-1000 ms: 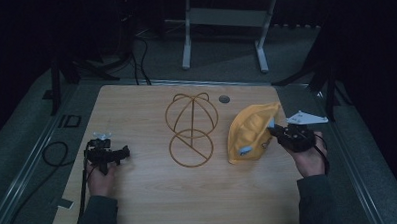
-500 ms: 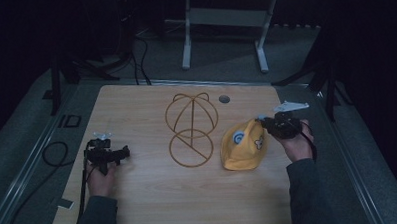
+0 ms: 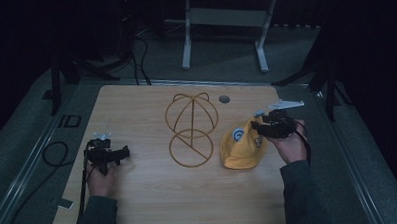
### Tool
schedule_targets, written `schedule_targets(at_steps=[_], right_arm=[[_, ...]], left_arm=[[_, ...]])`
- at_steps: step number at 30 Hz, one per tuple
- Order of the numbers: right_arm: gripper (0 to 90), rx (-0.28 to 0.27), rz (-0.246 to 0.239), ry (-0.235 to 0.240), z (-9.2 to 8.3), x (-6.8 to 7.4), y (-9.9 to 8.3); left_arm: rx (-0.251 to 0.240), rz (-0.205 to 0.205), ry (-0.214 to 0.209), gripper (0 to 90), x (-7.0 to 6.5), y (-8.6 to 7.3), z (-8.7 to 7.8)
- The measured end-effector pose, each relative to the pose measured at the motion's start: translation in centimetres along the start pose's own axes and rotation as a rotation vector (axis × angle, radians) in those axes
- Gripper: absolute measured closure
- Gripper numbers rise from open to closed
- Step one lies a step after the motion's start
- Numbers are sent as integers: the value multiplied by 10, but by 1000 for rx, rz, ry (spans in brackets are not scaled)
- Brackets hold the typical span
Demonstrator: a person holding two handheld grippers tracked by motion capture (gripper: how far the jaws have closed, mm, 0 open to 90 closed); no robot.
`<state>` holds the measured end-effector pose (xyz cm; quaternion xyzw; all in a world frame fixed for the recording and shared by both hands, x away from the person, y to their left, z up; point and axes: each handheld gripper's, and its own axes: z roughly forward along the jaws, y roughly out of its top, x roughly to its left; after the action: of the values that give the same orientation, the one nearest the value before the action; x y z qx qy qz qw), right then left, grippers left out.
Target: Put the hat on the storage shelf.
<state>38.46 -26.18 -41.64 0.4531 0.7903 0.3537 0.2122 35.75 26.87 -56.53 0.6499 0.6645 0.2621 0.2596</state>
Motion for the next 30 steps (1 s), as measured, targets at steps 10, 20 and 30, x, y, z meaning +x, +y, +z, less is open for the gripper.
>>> schedule_targets(at_steps=[10, 20, 30], right_arm=[[239, 26, 182, -39, 25, 11, 16], [400, 180, 174, -23, 45, 15, 12], [749, 267, 74, 7, 44, 10, 13]], left_arm=[[-2, 0, 1, 11, 0, 0, 0], [-2, 0, 0, 11, 0, 0, 0], [-2, 0, 1, 11, 0, 0, 0]])
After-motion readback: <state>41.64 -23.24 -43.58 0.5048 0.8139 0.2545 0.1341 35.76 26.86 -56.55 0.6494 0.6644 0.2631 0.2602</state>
